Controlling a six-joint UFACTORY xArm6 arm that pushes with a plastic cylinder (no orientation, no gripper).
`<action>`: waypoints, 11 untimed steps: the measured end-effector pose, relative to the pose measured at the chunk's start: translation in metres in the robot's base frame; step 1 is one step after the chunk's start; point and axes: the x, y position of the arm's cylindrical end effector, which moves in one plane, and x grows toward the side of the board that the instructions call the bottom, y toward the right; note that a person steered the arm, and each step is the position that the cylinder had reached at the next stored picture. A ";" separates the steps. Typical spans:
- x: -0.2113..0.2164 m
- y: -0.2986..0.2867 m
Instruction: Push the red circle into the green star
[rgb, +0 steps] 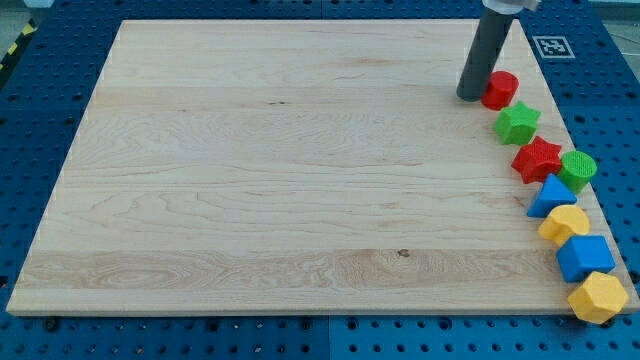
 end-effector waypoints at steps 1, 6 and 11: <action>-0.021 0.000; -0.029 0.064; -0.012 0.096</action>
